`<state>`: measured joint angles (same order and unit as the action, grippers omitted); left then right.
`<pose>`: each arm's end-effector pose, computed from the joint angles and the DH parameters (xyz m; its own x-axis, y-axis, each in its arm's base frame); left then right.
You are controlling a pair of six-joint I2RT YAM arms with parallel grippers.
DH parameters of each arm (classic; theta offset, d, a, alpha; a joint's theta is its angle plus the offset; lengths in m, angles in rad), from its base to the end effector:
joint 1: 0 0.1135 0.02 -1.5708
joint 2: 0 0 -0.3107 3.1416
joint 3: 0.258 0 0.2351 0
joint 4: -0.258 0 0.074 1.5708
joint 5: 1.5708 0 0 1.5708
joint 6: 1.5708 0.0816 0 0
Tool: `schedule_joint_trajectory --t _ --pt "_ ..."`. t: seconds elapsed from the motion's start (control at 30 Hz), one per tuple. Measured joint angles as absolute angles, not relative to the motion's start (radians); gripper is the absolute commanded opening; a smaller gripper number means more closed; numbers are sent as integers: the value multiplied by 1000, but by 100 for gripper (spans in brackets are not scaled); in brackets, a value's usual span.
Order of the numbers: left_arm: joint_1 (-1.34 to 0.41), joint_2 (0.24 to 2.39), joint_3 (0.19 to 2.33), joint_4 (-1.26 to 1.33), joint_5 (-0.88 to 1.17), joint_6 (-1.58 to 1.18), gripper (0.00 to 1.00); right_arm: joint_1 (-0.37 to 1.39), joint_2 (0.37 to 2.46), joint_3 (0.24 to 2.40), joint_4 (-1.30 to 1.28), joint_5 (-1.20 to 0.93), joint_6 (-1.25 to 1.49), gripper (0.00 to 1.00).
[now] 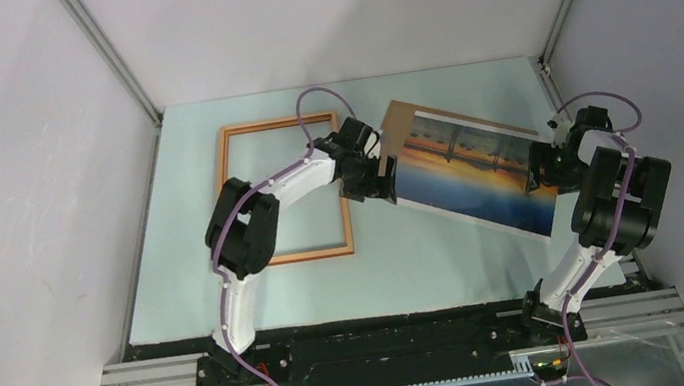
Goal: Put the photo into the frame
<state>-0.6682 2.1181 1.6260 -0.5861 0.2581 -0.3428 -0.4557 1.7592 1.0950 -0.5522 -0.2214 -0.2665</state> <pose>0.3660 -0.3154 0.1896 -0.8846 0.2842 -0.3698 0.4210 0.8278 -0.3708 0.3199 -0.1368 0.1817 -0.9075 0.1586 -0.3890 0.1264 0.9862 0.1073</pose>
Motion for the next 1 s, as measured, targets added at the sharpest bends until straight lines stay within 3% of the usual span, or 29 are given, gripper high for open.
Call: schedule_joint_trajectory --t 1.0 --pt "-678 2224 1751 -579 121 -297 94 -418 1643 962 -701 -466 -563 77"
